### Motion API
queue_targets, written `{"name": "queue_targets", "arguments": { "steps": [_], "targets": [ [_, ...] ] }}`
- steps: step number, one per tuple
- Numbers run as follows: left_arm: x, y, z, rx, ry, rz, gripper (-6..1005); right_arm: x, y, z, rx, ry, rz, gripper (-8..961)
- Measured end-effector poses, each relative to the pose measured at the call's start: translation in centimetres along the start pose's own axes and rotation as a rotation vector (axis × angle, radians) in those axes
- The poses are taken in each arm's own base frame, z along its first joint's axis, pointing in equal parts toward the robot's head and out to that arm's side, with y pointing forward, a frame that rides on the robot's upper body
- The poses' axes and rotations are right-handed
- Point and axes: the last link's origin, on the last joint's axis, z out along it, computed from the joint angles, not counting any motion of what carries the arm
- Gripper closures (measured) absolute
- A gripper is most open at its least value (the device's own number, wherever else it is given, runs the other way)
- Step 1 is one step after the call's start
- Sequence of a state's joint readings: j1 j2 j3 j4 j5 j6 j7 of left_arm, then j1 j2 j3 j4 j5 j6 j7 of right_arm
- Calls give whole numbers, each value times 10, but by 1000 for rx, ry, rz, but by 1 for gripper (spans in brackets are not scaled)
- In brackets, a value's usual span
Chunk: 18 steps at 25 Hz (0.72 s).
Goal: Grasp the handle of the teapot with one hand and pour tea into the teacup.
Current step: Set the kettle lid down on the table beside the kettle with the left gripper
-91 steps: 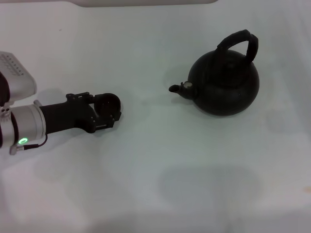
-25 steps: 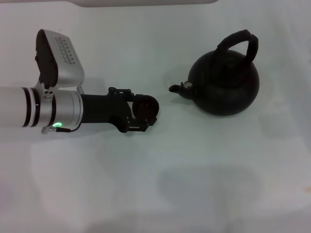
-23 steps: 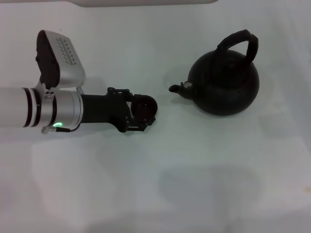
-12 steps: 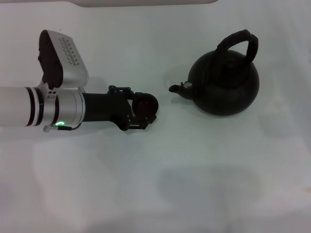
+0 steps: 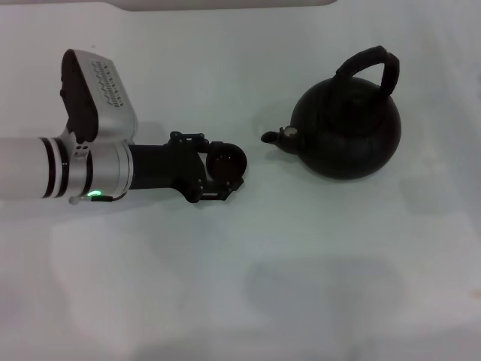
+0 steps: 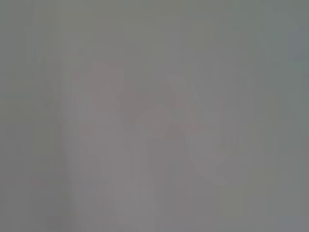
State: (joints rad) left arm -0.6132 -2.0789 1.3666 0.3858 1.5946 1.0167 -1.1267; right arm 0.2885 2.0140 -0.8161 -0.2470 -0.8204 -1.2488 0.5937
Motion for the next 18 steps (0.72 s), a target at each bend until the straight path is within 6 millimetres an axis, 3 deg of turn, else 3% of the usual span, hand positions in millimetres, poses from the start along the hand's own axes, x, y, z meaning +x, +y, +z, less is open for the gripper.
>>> {"name": "queue_targets", "arguments": {
  "steps": [18],
  "targets": [
    [-7,3,0,1,-5,0,296,-2,2,5,-11,-8,0,175]
  ]
}}
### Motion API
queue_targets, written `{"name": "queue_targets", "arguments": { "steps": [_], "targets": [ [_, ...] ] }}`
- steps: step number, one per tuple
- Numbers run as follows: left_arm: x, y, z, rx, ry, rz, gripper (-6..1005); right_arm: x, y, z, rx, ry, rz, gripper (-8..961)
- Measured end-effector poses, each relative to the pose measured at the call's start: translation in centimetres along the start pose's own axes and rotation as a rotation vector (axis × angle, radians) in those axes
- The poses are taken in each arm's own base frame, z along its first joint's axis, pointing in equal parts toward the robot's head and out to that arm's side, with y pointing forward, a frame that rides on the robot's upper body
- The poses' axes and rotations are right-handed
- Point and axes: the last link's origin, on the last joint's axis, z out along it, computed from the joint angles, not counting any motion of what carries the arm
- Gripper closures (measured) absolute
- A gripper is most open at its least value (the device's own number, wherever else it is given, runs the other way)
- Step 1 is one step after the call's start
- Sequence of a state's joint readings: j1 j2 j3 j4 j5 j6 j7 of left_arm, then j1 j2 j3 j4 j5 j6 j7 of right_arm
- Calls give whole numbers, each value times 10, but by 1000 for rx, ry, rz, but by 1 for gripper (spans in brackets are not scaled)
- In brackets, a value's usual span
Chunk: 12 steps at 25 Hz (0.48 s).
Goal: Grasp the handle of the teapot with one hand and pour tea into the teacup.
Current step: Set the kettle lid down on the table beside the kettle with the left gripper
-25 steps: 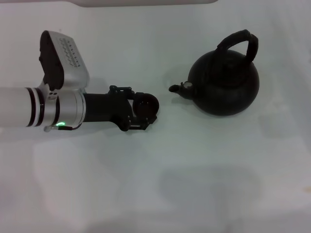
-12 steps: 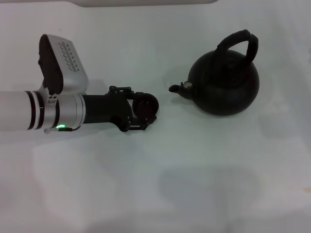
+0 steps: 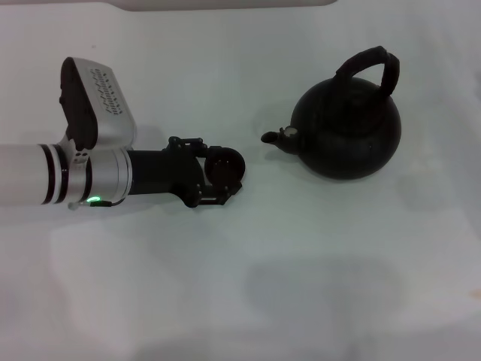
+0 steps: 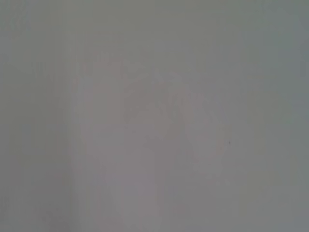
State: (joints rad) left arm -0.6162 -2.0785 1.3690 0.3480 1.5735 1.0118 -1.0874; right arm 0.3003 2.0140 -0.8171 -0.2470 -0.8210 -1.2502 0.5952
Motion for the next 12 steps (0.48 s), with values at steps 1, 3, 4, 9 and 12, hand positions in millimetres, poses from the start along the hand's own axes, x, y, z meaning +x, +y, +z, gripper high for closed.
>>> {"name": "queue_targets", "arguments": {
  "steps": [1,3,4,9,12],
  "targets": [
    [0,0,0,0,0,0,296,0,0,0,0,1,0,175],
    [0,0,0,0,-1,1,297,0,0,1,0,1,0,175],
    [0,0,0,-1,-1,4,297,0,0,1,0,1,0,175],
    [1,0,0,-2,-3,10,297,0,0,1,0,1,0,175],
    [0,0,0,-2,-4,11,297,0,0,1,0,2,0,175]
  ]
}}
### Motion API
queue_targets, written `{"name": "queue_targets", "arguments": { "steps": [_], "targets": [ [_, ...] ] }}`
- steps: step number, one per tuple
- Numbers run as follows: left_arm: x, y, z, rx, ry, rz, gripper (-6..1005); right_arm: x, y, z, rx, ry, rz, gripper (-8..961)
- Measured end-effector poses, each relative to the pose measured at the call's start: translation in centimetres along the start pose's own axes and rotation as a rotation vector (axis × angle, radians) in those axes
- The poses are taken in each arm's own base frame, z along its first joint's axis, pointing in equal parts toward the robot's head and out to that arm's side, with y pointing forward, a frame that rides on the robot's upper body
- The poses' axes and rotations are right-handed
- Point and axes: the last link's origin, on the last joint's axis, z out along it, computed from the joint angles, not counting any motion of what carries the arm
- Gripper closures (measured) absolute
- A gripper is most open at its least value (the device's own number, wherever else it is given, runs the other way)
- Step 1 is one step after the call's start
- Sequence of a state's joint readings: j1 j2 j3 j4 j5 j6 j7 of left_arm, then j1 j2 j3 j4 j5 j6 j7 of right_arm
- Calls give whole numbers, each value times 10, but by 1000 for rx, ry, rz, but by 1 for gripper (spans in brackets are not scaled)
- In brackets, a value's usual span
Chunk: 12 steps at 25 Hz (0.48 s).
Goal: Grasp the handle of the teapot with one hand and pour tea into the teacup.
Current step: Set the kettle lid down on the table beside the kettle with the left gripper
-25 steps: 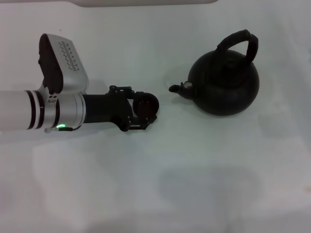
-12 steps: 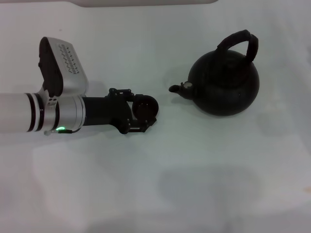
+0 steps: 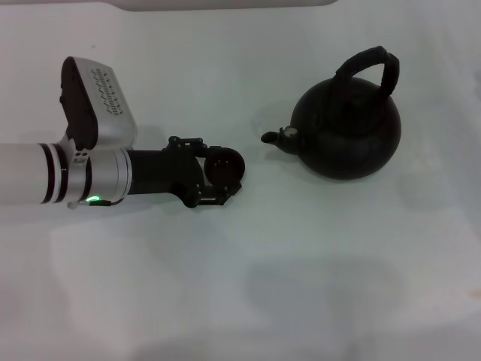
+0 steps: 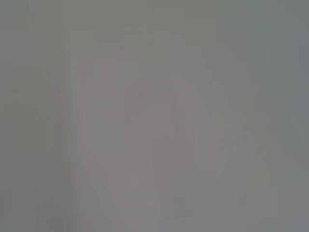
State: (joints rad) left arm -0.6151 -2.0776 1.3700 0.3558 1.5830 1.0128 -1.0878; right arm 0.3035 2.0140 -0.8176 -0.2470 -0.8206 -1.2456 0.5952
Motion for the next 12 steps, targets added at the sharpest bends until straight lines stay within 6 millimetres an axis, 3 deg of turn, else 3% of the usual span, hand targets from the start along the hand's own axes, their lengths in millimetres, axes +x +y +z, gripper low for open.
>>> {"name": "queue_targets", "arguments": {
  "steps": [12],
  "targets": [
    [-2,0,-1,5,-10,0,289,0,0,-1,1,1,0,176]
  ]
}}
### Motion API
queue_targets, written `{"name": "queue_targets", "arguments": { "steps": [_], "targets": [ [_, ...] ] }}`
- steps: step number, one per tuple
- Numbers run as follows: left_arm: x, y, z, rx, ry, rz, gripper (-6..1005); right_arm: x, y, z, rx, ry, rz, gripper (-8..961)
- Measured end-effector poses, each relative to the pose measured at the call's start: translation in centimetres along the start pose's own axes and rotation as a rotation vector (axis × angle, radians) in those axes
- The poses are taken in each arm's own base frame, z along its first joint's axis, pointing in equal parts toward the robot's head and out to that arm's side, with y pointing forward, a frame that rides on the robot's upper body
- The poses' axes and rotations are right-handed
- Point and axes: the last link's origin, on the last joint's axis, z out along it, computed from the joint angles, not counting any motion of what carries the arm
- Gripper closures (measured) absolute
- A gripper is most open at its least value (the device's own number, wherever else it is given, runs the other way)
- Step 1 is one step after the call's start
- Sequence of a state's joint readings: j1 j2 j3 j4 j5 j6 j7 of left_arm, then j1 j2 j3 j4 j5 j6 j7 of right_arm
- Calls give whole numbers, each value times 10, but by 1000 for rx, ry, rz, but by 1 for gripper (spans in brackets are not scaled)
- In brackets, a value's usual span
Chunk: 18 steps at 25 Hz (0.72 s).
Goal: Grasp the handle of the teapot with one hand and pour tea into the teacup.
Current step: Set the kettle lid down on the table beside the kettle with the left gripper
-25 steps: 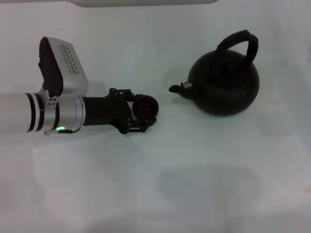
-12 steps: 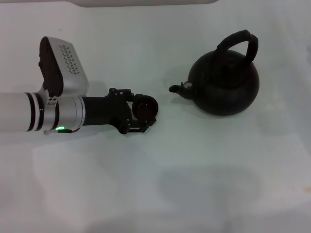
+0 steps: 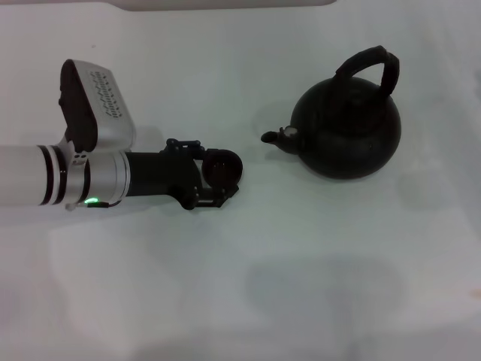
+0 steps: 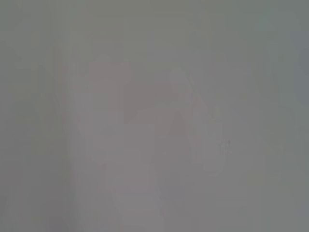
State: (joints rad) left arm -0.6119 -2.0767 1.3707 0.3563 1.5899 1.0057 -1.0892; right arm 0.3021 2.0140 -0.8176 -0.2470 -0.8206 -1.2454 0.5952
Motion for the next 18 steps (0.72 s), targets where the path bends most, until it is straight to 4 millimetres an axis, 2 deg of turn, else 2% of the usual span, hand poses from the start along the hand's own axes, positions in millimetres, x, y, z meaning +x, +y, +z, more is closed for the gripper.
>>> {"name": "queue_targets", "arguments": {
  "steps": [7,12,18],
  "targets": [
    [2,1,0,-3,8,5,284,0,-1,-1,2,1,-1,176],
    [2,1,0,-3,11,5,133,0,-1,-2,3,2,-2,176],
    [5,-1,-4,7,27,23,139,1,-2,-3,5,4,-3,176]
  ]
}}
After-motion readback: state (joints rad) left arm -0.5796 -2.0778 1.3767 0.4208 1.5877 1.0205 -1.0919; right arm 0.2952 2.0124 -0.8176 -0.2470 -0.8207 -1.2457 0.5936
